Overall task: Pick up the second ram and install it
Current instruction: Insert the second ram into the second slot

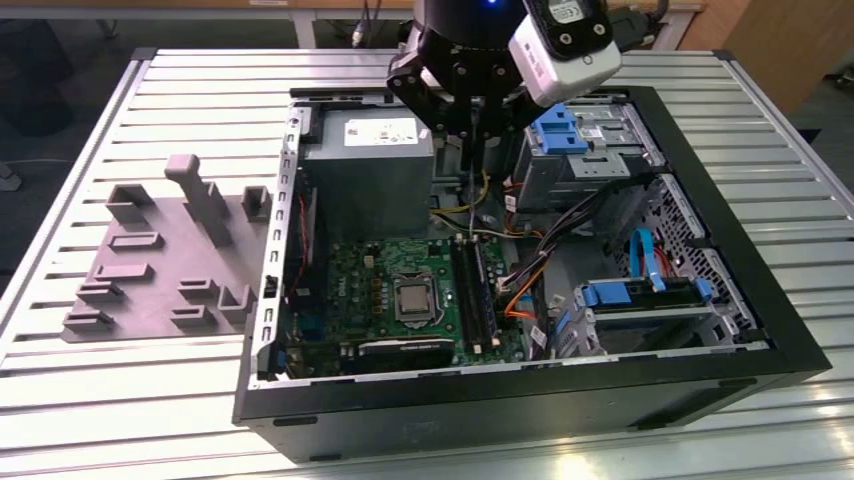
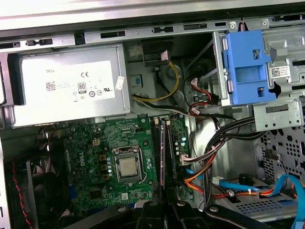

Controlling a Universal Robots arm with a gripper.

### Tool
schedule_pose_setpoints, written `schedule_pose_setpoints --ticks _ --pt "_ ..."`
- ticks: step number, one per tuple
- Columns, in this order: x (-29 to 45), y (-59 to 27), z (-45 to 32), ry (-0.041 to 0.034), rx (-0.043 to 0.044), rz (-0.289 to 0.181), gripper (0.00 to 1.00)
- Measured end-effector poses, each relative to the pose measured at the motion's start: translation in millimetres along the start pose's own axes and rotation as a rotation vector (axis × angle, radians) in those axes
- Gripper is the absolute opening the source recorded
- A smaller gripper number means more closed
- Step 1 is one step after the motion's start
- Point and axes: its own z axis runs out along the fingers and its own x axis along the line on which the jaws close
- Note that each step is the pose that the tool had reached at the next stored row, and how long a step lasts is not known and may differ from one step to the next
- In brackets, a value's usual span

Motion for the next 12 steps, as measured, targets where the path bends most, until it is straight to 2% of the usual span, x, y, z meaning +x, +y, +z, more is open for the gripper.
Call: schedule_pose_setpoints --ticks 12 --pt "0.4 -0.1 7.4 0.0 0.0 0.0 0.14"
